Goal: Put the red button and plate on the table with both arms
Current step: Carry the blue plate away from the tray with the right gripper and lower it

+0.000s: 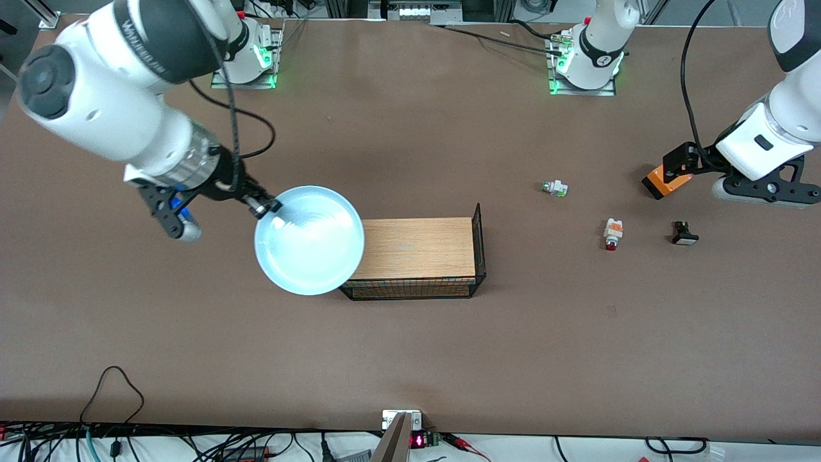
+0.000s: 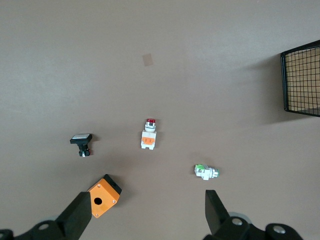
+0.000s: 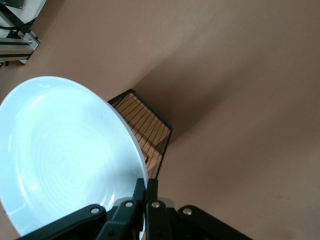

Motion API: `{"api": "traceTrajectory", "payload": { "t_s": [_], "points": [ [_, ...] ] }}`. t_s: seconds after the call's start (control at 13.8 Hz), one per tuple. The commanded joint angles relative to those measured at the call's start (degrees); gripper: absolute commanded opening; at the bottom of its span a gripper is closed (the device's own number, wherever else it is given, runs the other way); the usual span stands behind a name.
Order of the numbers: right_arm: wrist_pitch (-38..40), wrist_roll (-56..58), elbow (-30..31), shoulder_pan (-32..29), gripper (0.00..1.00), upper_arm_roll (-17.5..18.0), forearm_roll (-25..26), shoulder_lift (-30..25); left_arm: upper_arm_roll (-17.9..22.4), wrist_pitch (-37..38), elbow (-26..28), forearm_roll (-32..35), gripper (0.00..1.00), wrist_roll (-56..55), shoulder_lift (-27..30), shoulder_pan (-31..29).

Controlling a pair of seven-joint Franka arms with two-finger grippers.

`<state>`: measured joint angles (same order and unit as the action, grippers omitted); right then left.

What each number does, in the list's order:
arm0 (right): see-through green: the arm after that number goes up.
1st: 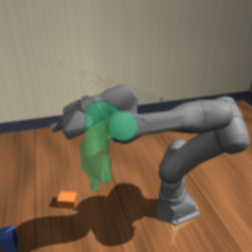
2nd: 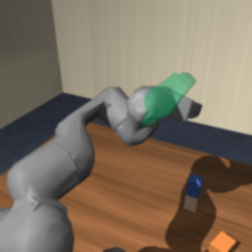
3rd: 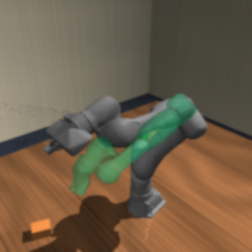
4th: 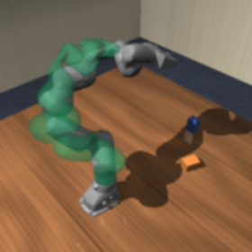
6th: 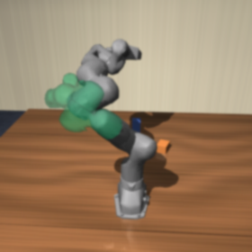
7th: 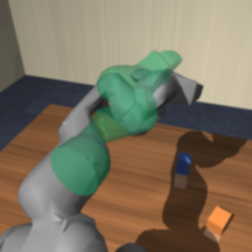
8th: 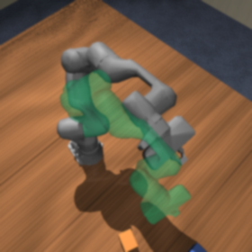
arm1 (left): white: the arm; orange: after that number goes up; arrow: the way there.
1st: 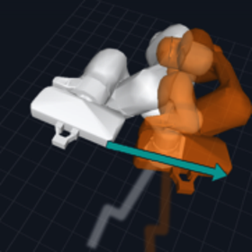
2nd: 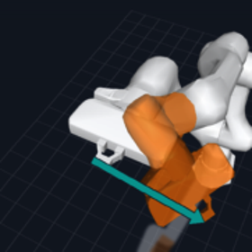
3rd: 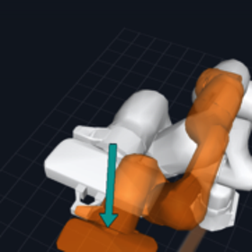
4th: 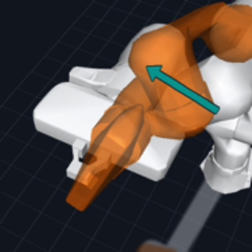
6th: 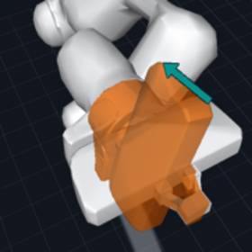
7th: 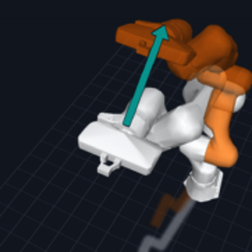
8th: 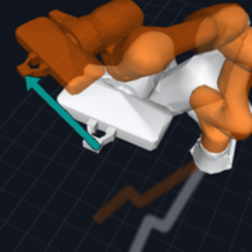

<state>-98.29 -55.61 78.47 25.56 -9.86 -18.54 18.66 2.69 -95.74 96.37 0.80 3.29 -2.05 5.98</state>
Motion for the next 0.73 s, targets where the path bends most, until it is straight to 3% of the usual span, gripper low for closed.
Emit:
{"api": "traceTrajectory", "payload": {
  "t_s": [0.0, 0.44, 0.65],
  "points": [
    [3.79, 13.10, 0.09, -6.37, 0.00, 0.72, -0.62, 0.50, 0.30, -0.51, 1.63, 0.08, 1.00, -0.57, 1.61, 0.26],
    [5.66, 45.82, 10.36, -19.56, 0.00, 0.81, 4.29, -0.29, 0.38, -0.50, 1.37, 0.08, 1.00, -1.01, 1.35, 0.17],
    [-0.04, 54.71, 18.09, -20.46, 0.00, 0.81, 9.57, -2.04, 0.38, -0.42, 1.36, 0.08, 1.00, -1.01, 1.35, 0.17]
  ]
}}
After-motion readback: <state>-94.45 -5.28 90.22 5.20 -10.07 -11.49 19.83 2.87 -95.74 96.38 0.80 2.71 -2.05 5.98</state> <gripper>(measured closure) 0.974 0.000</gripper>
